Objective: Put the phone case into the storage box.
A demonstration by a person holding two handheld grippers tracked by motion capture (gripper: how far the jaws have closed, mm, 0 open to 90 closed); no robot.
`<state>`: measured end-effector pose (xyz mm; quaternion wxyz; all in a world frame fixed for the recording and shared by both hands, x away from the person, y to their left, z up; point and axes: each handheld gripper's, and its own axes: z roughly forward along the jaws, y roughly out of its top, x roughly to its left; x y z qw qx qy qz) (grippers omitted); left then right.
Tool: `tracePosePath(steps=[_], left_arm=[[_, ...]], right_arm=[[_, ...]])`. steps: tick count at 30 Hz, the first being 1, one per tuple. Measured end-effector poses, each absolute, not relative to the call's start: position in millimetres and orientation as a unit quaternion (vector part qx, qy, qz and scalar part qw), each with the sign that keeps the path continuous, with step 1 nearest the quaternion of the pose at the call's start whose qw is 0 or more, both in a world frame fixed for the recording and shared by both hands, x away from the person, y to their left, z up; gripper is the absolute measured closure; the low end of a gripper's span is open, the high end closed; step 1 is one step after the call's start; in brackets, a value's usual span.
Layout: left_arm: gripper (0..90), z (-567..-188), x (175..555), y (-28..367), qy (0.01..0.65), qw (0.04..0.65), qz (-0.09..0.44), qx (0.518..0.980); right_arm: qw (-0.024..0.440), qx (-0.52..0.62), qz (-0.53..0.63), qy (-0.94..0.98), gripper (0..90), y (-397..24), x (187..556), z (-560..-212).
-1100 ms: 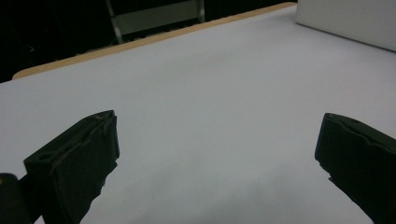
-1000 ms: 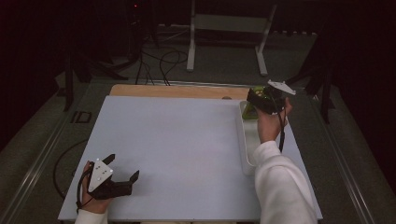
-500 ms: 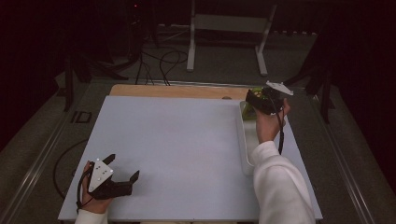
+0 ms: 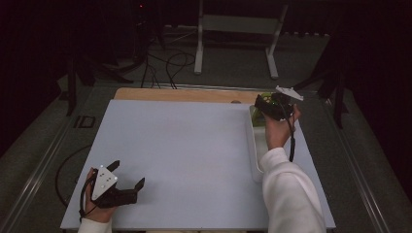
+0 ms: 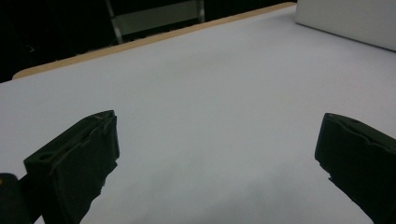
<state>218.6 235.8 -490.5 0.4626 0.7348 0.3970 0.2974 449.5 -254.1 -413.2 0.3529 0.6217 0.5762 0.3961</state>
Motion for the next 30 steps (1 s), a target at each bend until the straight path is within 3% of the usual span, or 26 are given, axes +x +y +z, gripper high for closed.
tracePosePath(steps=[30], left_arm=[[0.4,-491,218,234,0.395,0.462,0.297,0.736]], right_arm=[[0.343,0.630,0.375,0.587,15.9,-250,457,-430]])
